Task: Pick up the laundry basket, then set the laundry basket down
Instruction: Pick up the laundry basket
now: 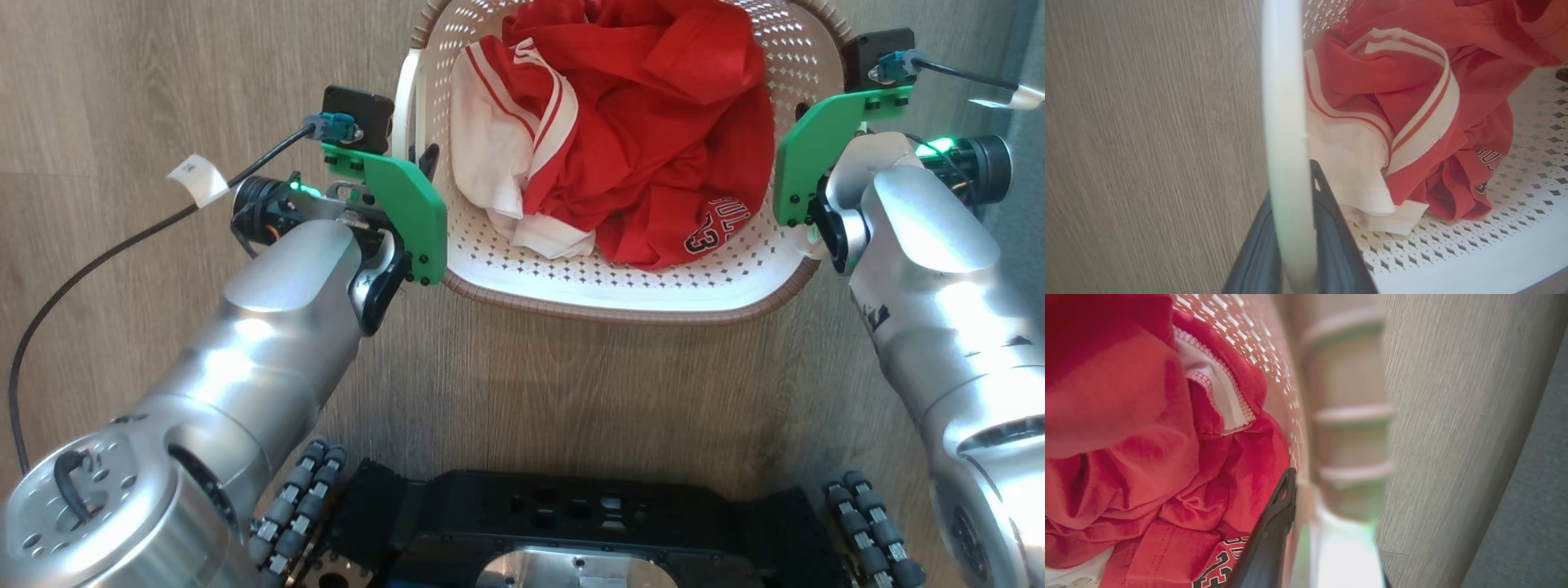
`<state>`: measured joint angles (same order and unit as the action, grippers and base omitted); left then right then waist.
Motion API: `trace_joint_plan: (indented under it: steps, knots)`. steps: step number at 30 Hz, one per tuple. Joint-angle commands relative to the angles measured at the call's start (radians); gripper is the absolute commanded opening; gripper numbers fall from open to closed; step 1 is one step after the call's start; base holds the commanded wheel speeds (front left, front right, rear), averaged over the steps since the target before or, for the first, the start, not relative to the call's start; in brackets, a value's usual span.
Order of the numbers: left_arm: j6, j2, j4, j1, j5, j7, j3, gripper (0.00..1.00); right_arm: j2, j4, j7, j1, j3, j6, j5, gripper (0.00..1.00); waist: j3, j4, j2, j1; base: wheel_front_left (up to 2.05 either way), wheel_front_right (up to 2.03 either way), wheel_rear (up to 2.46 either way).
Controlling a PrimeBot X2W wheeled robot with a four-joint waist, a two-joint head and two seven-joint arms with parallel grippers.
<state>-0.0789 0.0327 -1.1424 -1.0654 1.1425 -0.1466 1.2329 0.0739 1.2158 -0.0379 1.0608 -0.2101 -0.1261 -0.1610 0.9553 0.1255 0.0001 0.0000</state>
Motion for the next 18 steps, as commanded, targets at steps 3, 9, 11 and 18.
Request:
trace_joint_plan:
  steps: [3,9,11,18]
  knots:
    - [-0.009,0.018,0.023,0.008,0.014,-0.004,0.012,0.0,-0.024,-0.015,0.011,-0.043,-0.041,-0.005,-0.001,0.0,-0.008,0.005,-0.0001,0.0,0.0,0.0,0.0]
    - [-0.016,0.018,0.028,0.023,0.021,0.016,0.03,0.0,-0.024,-0.031,0.0,-0.051,-0.093,-0.005,-0.025,0.0,-0.036,0.008,-0.0001,0.0,0.0,0.0,0.0]
    - [-0.02,0.018,0.029,0.031,0.012,0.03,0.035,0.0,-0.024,-0.038,-0.012,-0.056,-0.12,-0.005,-0.035,0.0,-0.052,0.008,-0.0001,0.0,0.0,0.0,0.0]
    - [-0.035,0.018,0.025,0.06,-0.071,0.075,0.045,0.0,-0.024,-0.067,-0.099,-0.084,-0.238,-0.005,-0.105,0.0,-0.127,0.009,-0.0001,0.0,0.0,0.0,0.0]
